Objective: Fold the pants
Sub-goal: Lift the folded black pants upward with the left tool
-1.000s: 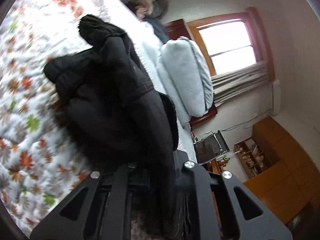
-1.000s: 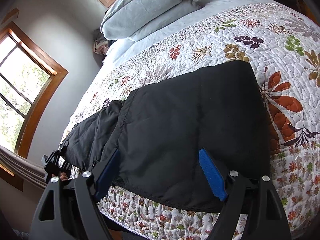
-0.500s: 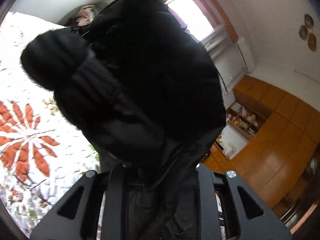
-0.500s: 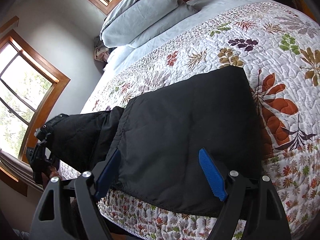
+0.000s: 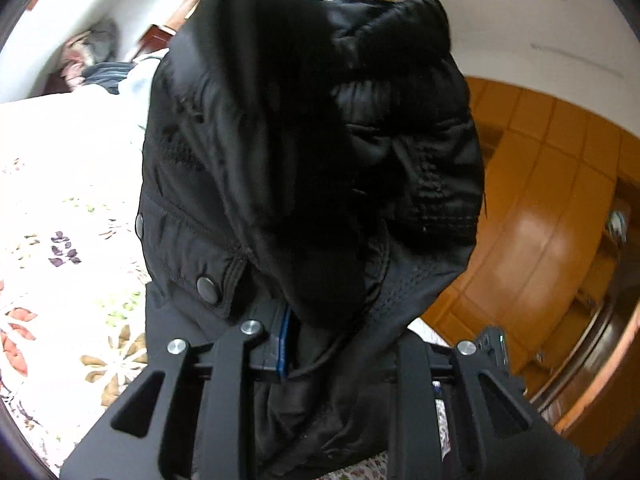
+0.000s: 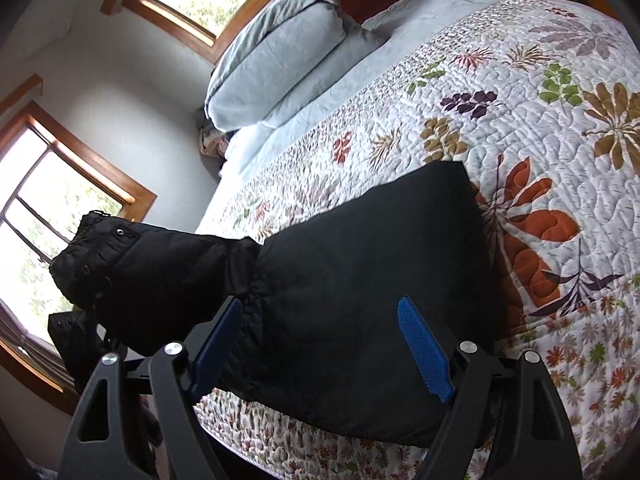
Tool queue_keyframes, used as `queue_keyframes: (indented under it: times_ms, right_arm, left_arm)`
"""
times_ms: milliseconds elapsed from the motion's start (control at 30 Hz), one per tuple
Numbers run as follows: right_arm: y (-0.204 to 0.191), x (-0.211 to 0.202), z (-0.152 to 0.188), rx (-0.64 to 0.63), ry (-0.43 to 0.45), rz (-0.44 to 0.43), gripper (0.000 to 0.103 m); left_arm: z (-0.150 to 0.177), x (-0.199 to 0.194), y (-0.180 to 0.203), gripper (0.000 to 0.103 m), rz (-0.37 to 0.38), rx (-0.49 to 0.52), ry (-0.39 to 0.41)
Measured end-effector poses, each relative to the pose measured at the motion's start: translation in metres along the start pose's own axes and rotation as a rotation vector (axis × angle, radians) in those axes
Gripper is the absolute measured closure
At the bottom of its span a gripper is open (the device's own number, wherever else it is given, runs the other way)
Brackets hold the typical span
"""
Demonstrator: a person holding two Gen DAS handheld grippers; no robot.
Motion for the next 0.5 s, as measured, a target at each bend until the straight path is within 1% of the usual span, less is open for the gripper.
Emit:
queue_keyframes:
  times_ms: [67, 100, 167, 233, 267, 333, 367, 467, 500]
  right_arm:
    - [0.002, -0.005, -0.004, 0.011, 0.012, -0.022, 0.021]
    - [0.002, -0.007, -0.006, 0.016, 0.017, -0.038, 0.021]
    - [0.003, -0.01, -0.009, 0.022, 0.024, -0.056, 0.021]
    - [0.003, -0.013, -0.013, 0.023, 0.028, -0.066, 0.021]
    - [0.004, -0.014, -0.014, 0.022, 0.027, -0.069, 0.021]
    - [0.003, -0.016, -0.018, 0.016, 0.028, -0.073, 0.021]
    - [0.003, -0.017, -0.018, 0.013, 0.028, -0.075, 0.021]
    - [0.002, -0.019, -0.021, 0.002, 0.027, -0.082, 0.02]
    - [0.002, -0.02, -0.022, 0.001, 0.025, -0.086, 0.02]
  left_arm:
    - [0.005, 0.007, 0.006, 0.081, 0.008, 0.031, -0.025]
    - [0.0, 0.017, 0.008, 0.081, 0.007, 0.047, -0.037]
    - [0.006, 0.029, 0.02, 0.08, 0.006, 0.092, -0.069]
    - [0.011, 0.043, 0.029, 0.08, 0.001, 0.131, -0.103]
    - [0.005, 0.055, 0.031, 0.08, -0.002, 0.147, -0.118]
    - [0.006, 0.07, 0.03, 0.08, 0.0, 0.16, -0.145]
    - [0.017, 0.068, 0.028, 0.079, -0.001, 0.167, -0.156]
    - [0.016, 0.091, 0.033, 0.079, -0.006, 0.193, -0.189]
    - [0.031, 0.082, 0.032, 0.079, -0.005, 0.198, -0.2]
Point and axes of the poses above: each gripper's, at about its wrist camera, not at the fingertips, and x roughly the way its jaws point, y to its right, z to its underside, the point moved 9 cm from there along x, roughly the way its jaws point, and after that the axes turned 6 degrees about -y, right-handed, at the moved point
